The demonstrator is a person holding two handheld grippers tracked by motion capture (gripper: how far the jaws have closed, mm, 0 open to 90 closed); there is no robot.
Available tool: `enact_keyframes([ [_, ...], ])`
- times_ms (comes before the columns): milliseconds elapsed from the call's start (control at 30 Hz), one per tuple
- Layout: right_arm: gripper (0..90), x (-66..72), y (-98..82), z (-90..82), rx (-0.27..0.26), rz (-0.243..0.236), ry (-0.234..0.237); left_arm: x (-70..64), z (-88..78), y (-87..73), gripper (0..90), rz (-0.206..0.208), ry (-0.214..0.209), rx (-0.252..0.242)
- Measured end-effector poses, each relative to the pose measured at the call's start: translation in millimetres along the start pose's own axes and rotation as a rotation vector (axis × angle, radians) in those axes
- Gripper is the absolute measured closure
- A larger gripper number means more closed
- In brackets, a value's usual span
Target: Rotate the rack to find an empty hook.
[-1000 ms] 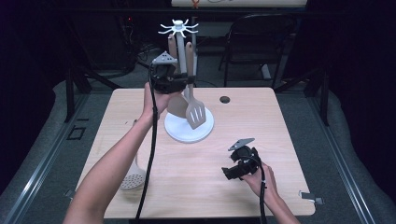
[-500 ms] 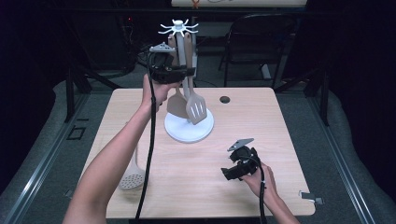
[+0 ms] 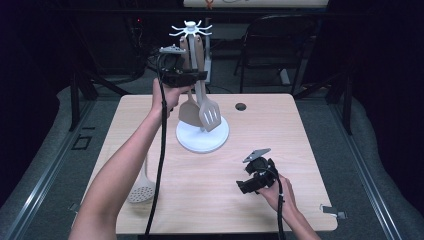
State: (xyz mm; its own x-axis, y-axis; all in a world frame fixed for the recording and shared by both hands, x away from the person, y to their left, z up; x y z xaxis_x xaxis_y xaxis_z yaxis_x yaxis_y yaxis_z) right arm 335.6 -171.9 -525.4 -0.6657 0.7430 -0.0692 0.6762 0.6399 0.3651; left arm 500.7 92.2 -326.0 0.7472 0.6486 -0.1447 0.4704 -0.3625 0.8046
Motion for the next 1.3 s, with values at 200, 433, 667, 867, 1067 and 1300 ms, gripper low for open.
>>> enact_keyframes([
  [200, 11.7, 0.8, -0.2, 1.9, 0.002, -0.001, 0.001, 4.3, 0.6, 0.3, 75.0, -0.029, 0.011, 0.003],
  [433, 11.8, 1.3, -0.2, 2.5, 0.003, -0.007, 0.008, 7.6, 0.7, -1.7, 72.7, -0.06, 0.039, -0.002],
  [667, 12.1, 1.7, 0.0, 2.7, 0.02, -0.011, 0.006, 1.5, -0.6, -6.9, 68.4, -0.029, 0.059, 0.011],
  [867, 12.3, 2.9, 0.2, 3.9, 0.028, -0.009, 0.006, -7.3, -1.4, -13.4, 62.7, 0.029, 0.076, 0.041],
  [1067, 12.7, 2.6, 0.3, 4.1, 0.035, -0.016, 0.004, -10.6, -6.4, -23.5, 58.4, 0.047, 0.056, 0.06],
  [1300, 12.7, 3.0, 0.5, 5.2, 0.028, -0.009, 0.012, -12.4, -20.1, -33.0, 60.5, 0.078, 0.07, 0.073],
])
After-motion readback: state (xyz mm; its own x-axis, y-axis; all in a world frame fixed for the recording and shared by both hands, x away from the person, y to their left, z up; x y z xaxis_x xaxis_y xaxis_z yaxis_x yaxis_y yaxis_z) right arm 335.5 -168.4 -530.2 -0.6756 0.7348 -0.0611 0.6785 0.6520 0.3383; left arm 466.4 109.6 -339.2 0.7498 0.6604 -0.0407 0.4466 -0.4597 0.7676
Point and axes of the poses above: each handheld gripper's, and its own axes: z roughly forward along the jaws, y roughly out of its top, x roughly to its left, the point moved 1 cm from there along z, roughly forward along the jaws, and after that the axes turned 11 degrees about x, right-handed, at the moved point
